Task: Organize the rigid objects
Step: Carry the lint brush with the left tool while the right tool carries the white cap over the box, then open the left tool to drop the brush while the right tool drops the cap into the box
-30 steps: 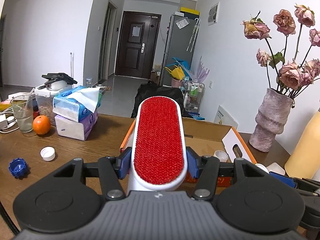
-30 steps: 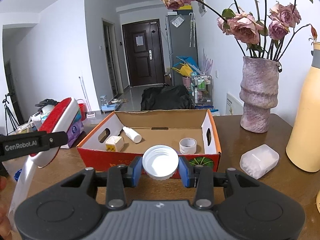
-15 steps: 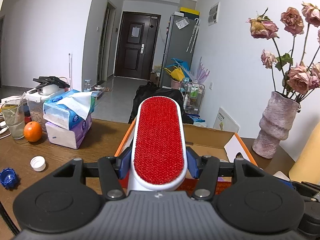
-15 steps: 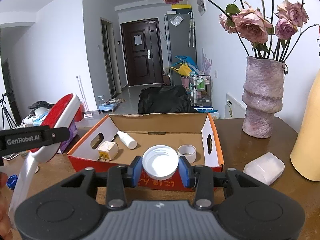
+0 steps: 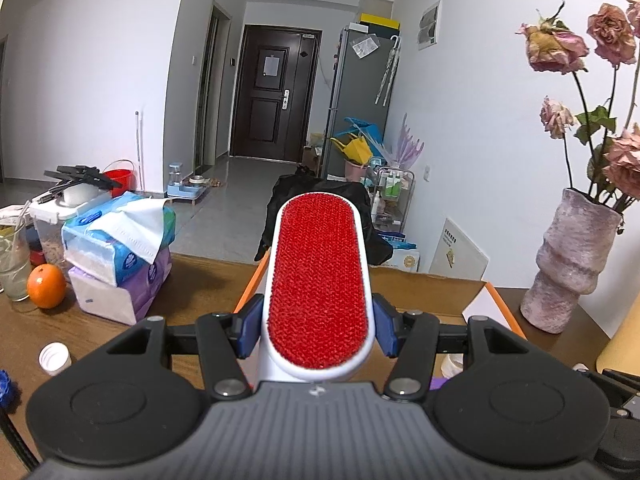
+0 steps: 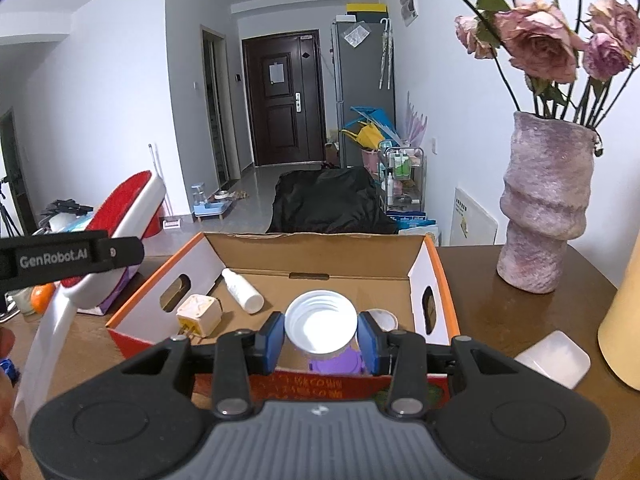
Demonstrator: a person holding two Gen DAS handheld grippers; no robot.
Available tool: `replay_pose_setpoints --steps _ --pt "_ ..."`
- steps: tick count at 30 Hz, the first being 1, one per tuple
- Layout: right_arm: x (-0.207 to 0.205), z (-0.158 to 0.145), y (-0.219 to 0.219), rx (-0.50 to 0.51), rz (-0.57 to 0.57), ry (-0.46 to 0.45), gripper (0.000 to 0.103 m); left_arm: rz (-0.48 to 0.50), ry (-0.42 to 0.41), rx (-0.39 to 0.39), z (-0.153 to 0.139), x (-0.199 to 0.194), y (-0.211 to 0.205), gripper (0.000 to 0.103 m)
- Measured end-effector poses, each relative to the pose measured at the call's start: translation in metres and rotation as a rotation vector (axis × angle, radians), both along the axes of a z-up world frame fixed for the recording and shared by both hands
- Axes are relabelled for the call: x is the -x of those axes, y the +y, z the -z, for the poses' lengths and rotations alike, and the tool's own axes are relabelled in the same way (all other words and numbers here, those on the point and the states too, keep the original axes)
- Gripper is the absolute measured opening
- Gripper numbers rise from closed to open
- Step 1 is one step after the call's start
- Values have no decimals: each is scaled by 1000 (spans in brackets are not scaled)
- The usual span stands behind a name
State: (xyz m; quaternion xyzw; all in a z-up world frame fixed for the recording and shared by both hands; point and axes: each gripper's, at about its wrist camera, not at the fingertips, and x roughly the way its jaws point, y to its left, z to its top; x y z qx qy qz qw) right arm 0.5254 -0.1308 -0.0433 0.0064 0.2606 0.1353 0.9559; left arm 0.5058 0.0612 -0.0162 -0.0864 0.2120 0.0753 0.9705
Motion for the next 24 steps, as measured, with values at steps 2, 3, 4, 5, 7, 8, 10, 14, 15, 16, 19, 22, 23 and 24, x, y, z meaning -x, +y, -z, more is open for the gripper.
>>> replay_pose_setpoints --steps 2,3,4,5,7,8,10,14,15,16,19,22,23,24 --pt "-6 1 2 7 1 -3 39 2 1 1 0 -8 2 56" --pt "-9 1 3 10 1 -3 39 4 0 3 0 -11 3 56" --pt "-12 2 3 13 2 -3 39 8 2 7 1 -16 4 56" --pt "-15 2 3 16 4 -2 39 12 5 9 1 -21 5 56" --pt "-21 3 2 20 5 0 39 20 7 4 2 -30 4 56" --pt "-25 4 2 23 5 1 39 22 9 -2 3 -34 3 56" --pt "-32 4 4 31 7 3 39 26 15 -12 5 -43 1 56" --pt "-47 7 3 41 18 10 39 36 32 -28 11 -62 -2 56" --pt "-51 7 3 43 21 12 39 39 36 -33 13 -68 -3 56" --pt "-55 8 3 45 23 14 39 40 39 -38 15 -73 -4 56" --pt "-66 10 5 47 23 18 39 34 52 -52 21 -88 -6 56" --pt "-77 14 9 53 15 22 39 40 71 -66 29 -99 -5 56" --pt "-80 15 10 56 16 21 39 40 81 -66 31 -101 -5 56" --pt "-82 17 12 62 17 24 39 42 93 -59 33 -104 -3 56"
